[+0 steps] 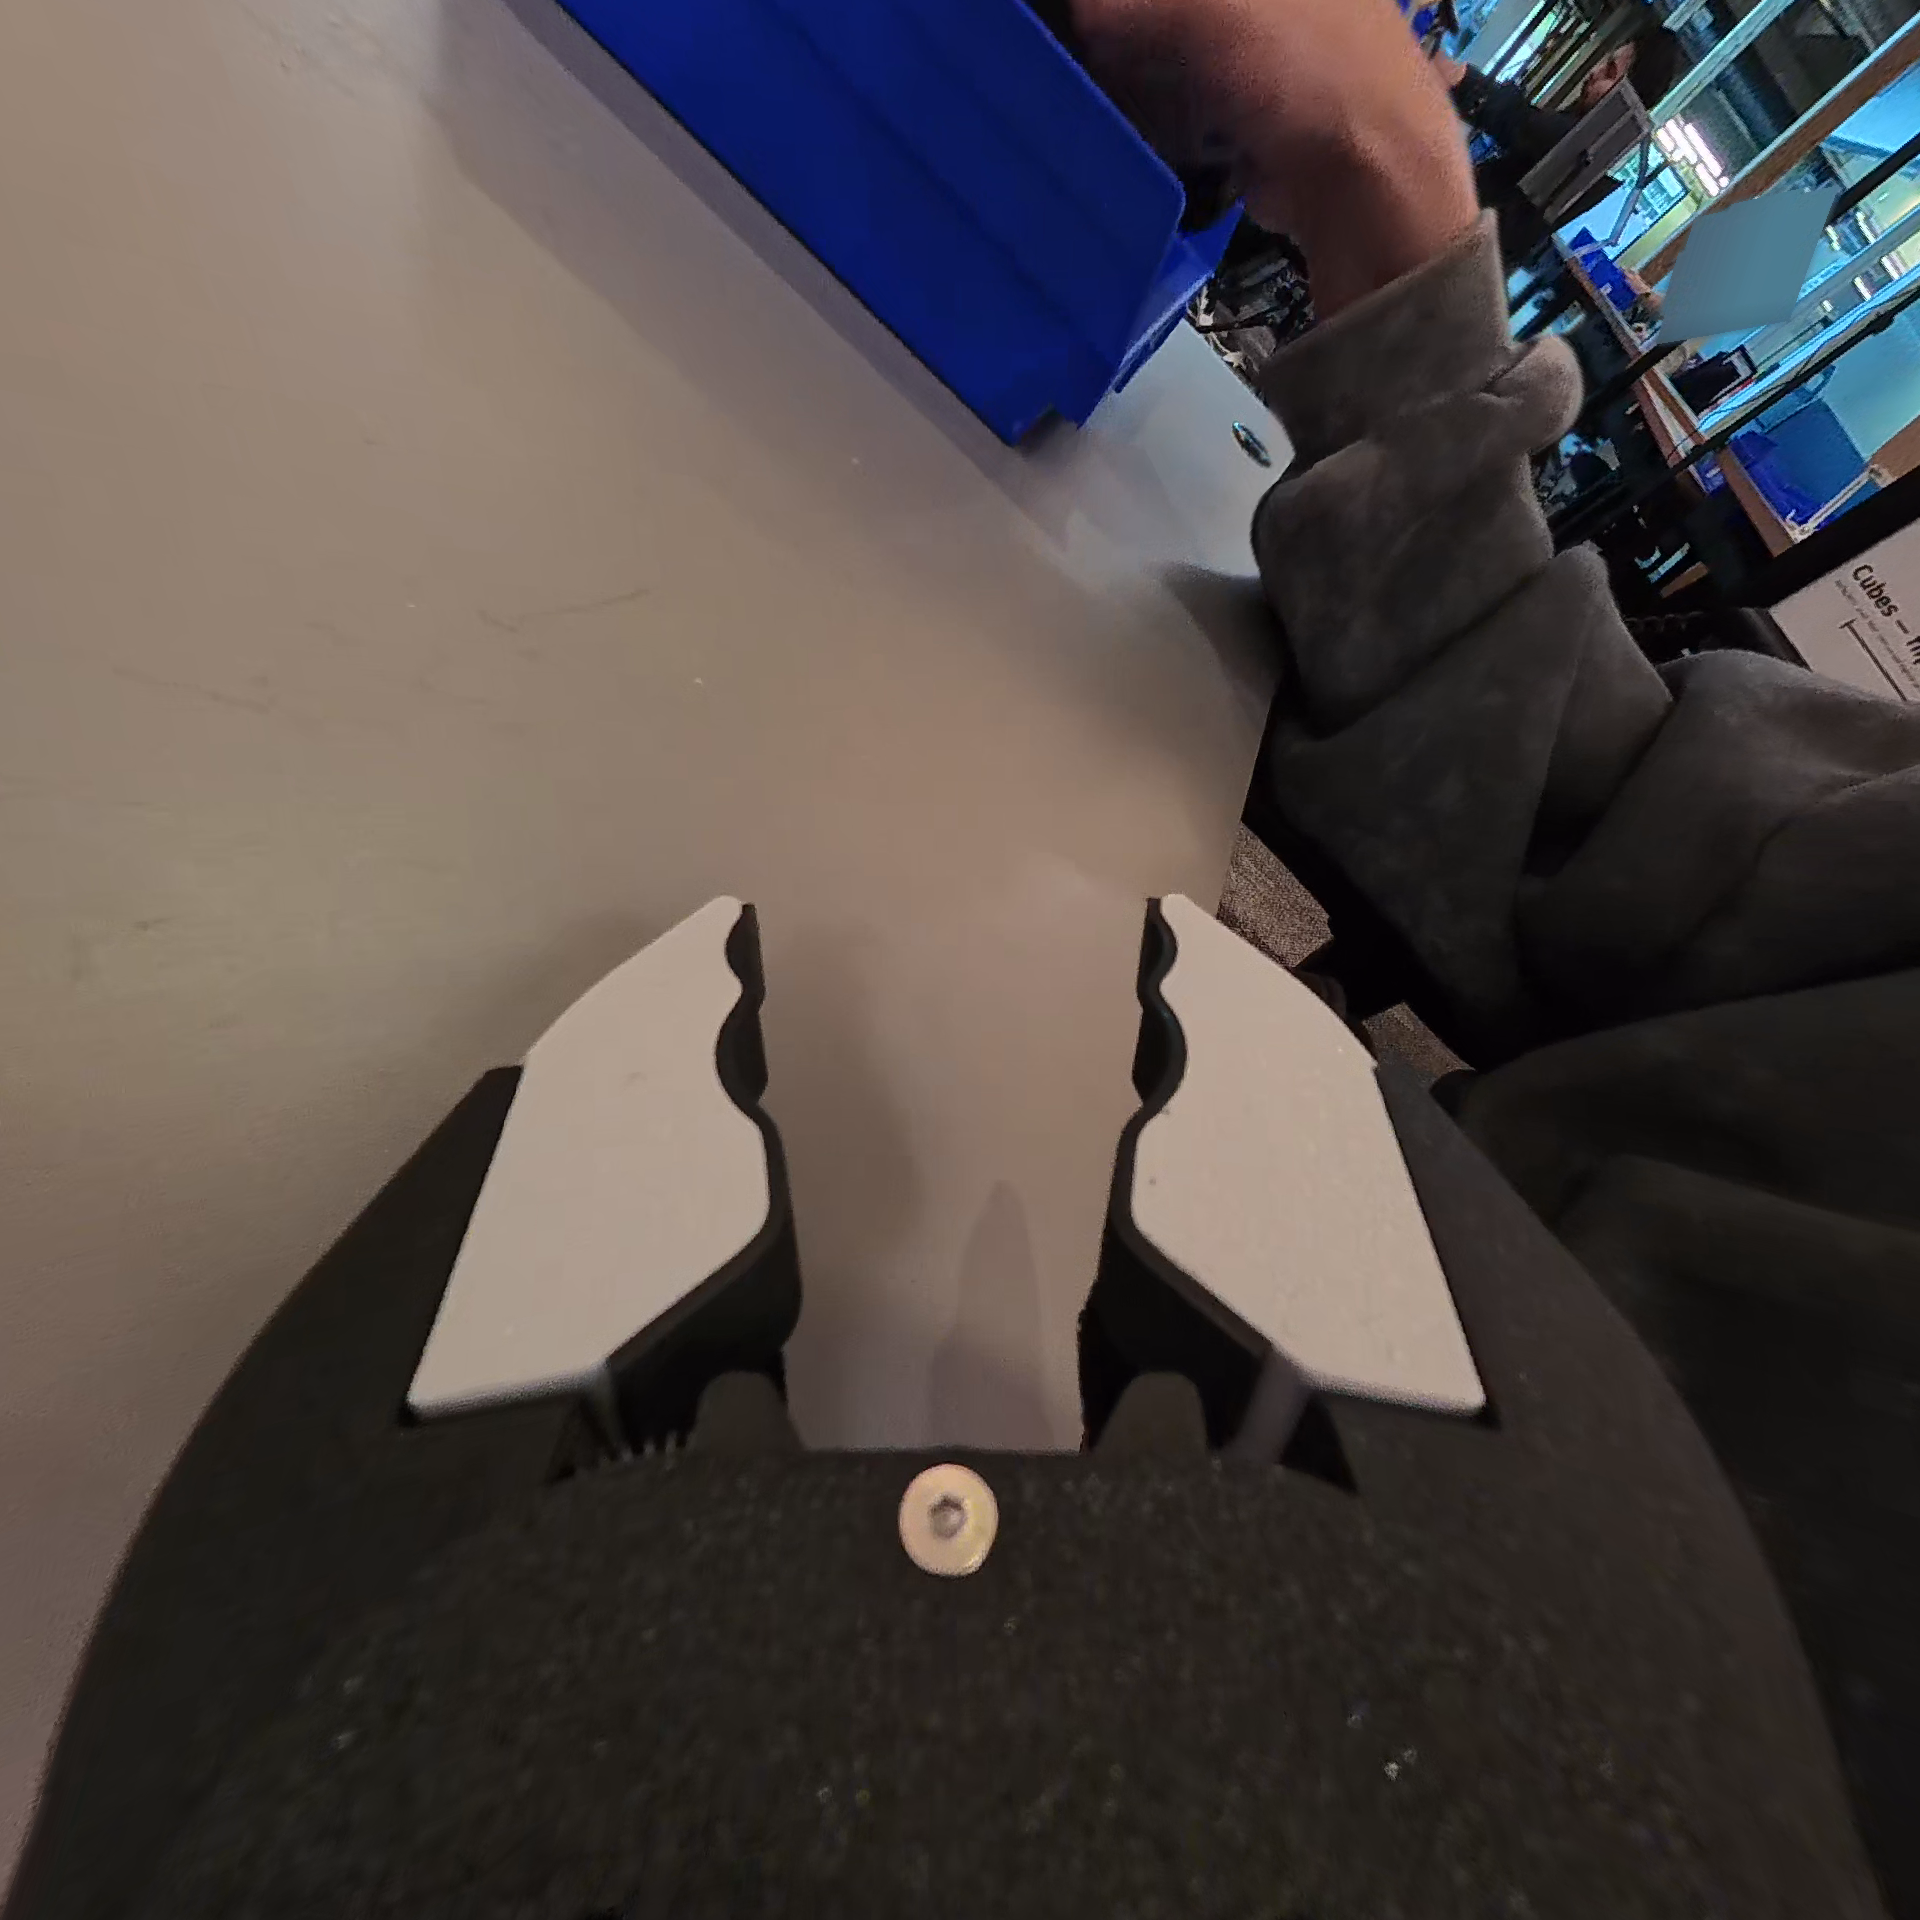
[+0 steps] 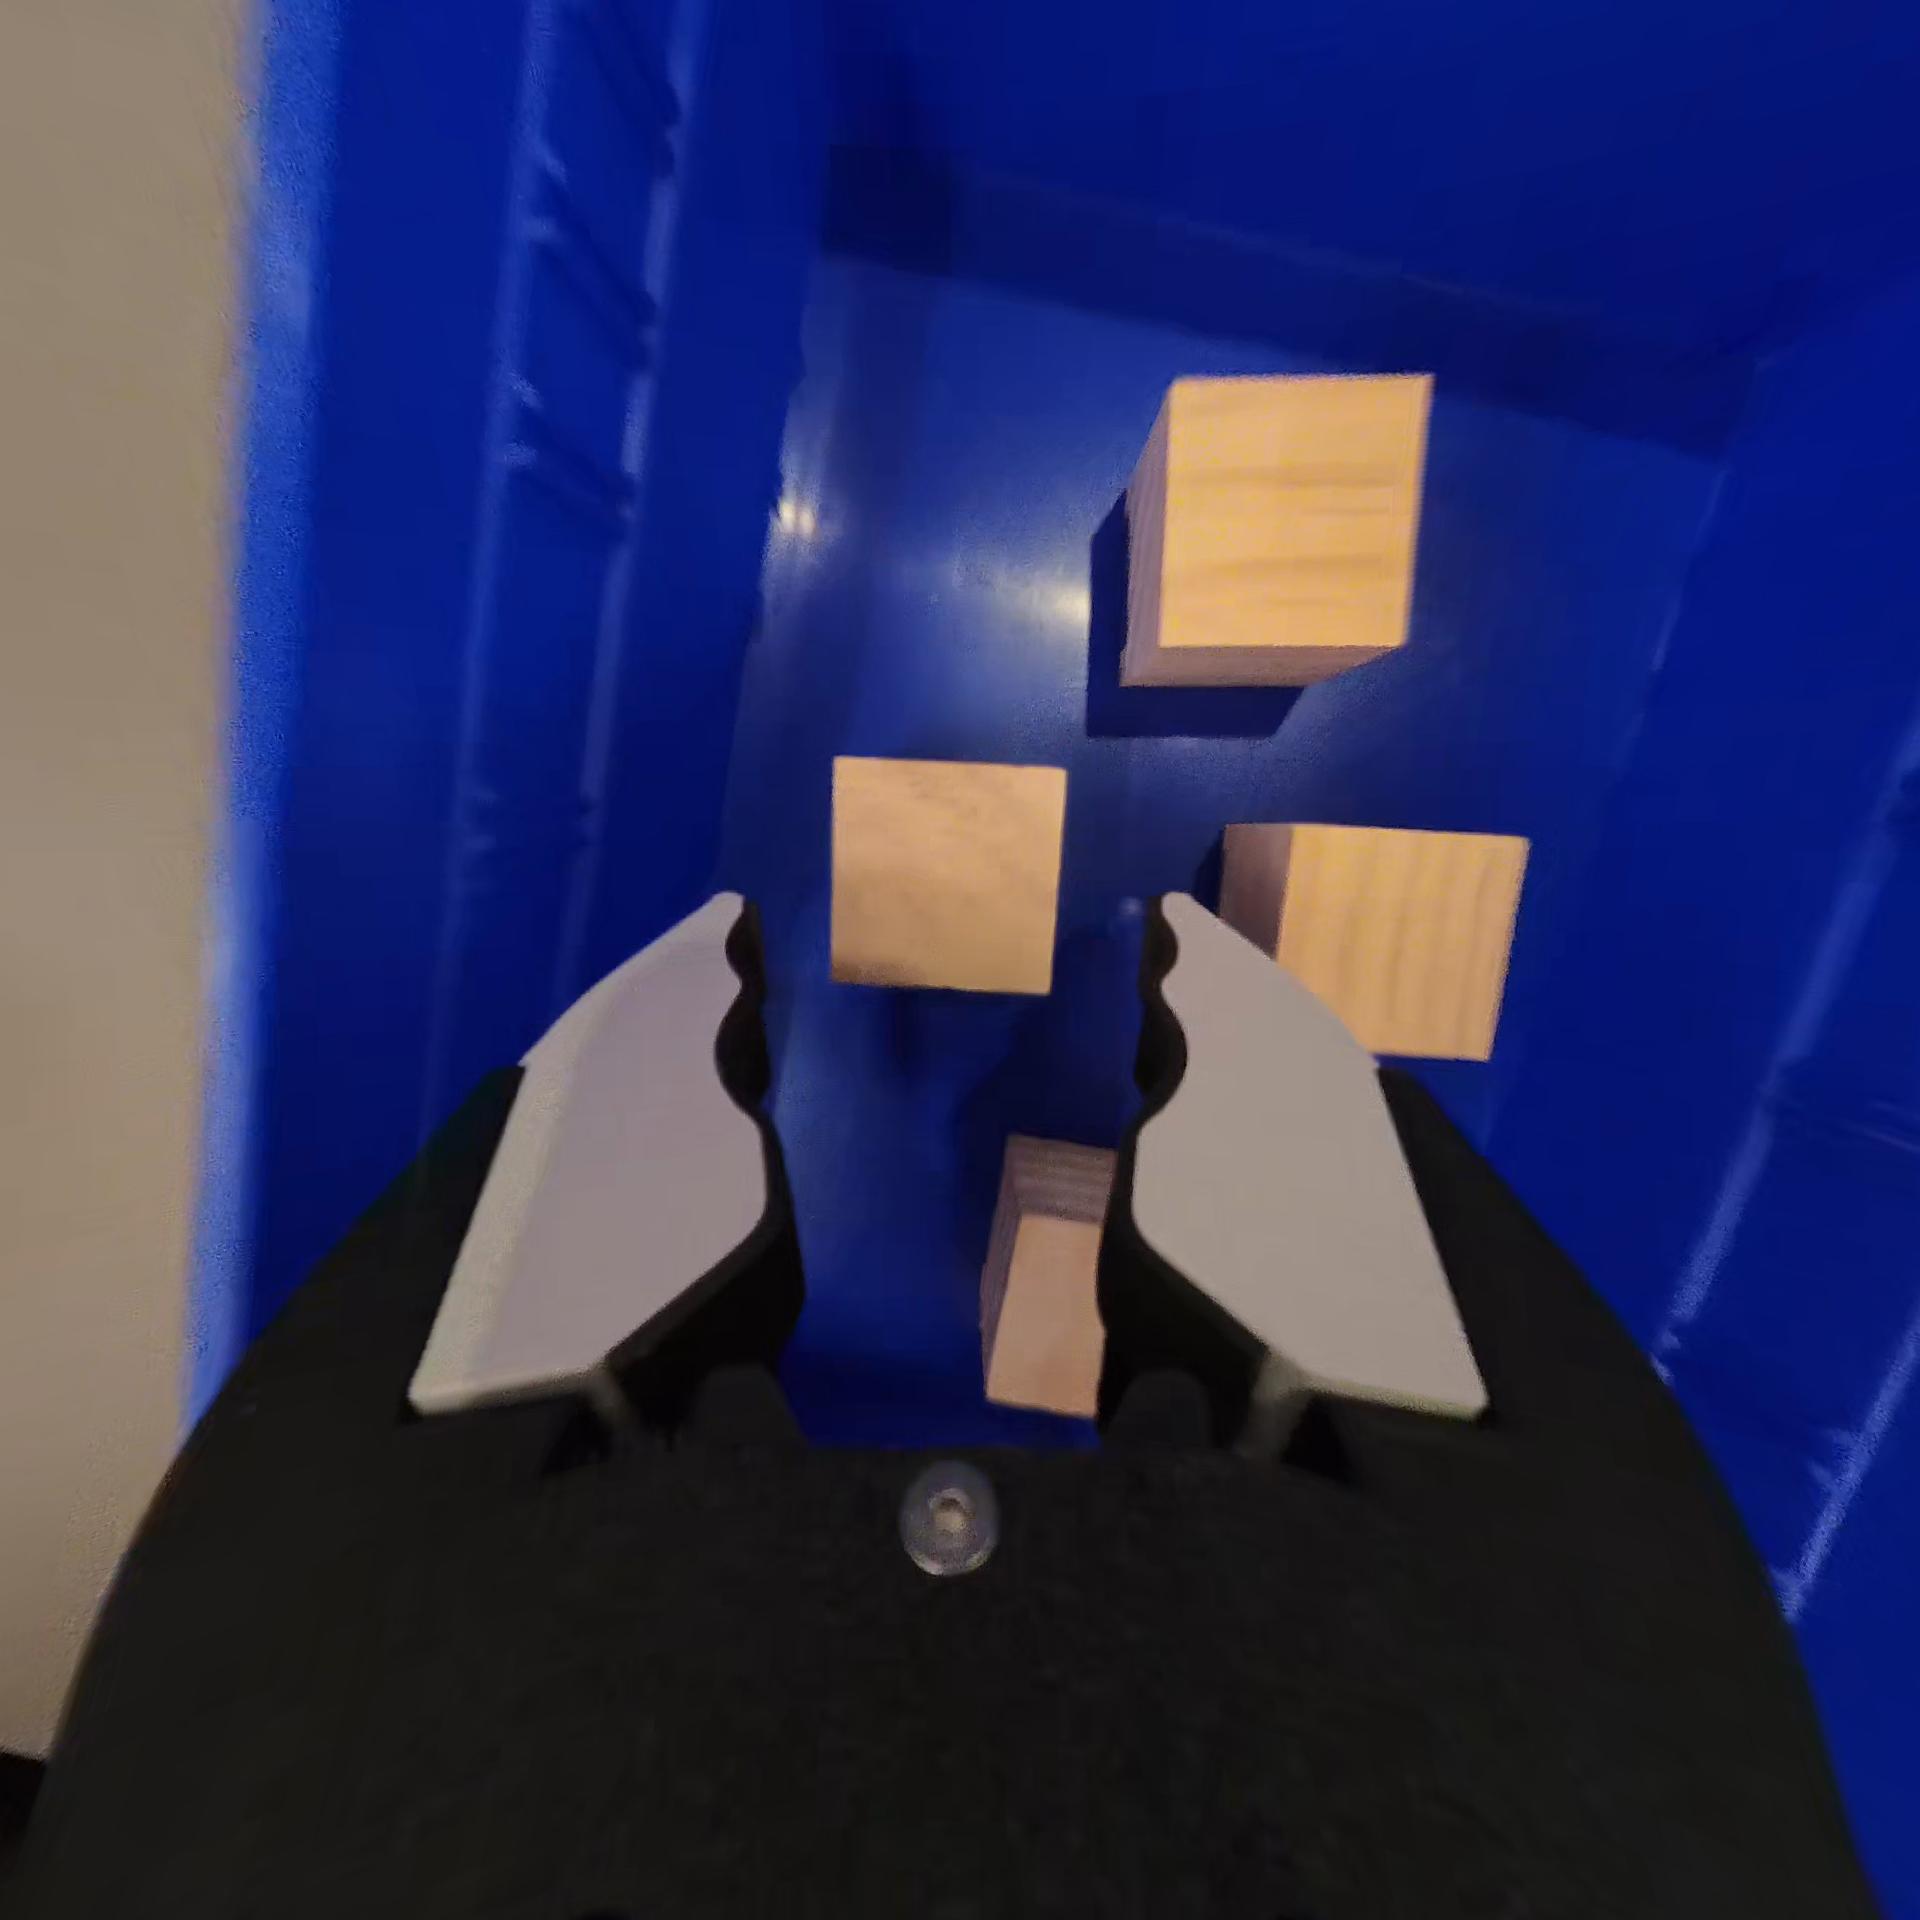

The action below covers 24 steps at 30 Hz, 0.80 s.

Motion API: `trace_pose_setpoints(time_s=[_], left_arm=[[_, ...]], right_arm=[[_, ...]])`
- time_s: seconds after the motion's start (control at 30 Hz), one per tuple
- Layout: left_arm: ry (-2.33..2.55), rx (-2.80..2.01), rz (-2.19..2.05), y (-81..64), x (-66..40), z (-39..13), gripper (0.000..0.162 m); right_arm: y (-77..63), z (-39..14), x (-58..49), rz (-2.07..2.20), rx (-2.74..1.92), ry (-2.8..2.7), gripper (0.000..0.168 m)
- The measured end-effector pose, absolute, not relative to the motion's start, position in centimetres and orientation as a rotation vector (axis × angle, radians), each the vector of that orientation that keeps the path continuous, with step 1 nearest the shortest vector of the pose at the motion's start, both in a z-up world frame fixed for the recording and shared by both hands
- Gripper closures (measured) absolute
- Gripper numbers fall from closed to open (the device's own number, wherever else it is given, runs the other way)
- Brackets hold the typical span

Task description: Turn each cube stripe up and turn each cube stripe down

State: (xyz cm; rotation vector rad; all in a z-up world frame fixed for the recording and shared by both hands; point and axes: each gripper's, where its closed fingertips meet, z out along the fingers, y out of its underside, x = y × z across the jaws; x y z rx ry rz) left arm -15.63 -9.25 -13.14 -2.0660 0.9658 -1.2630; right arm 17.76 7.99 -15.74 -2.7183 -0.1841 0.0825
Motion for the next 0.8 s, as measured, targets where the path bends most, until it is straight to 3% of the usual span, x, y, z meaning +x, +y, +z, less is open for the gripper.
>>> trace_pose_setpoints(time_s=[0.1,0.23,0.3,0.4,0.57,0.7,0.8], left_arm=[[0.971,-2.064,-1.251,-9.2,-15.7,-13.1,0.093],[0.955,-2.071,-1.244,-8.9,-15.7,-13.3,0.093],[0.944,-2.082,-1.237,-8.9,-15.8,-13.4,0.093],[0.945,-2.088,-1.175,-8.7,-16.1,-13.5,0.093],[1.004,-2.065,-1.033,-8.9,-16.3,-13.1,0.089],[0.990,-2.059,-1.176,-9.8,-16.3,-10.5,0.090],[0.916,-2.040,-1.055,-7.4,-19.7,-6.8,0.089]], right_arm=[[7.9,-9.1,16.8,0.230,-2.447,-0.177,0.100],[5.2,4.0,10.2,0.610,-1.772,-0.299,0.106],[2.8,7.2,6.5,0.731,-1.508,-0.341,0.107],[1.2,4.1,1.8,0.809,-1.401,-0.245,0.093],[-2.0,-5.5,-5.7,0.867,-1.536,-0.403,0.094],[-3.8,-6.5,-7.9,0.889,-1.580,-0.500,0.096],[-4.8,-6.3,-8.8,0.863,-1.567,-0.565,0.097]])
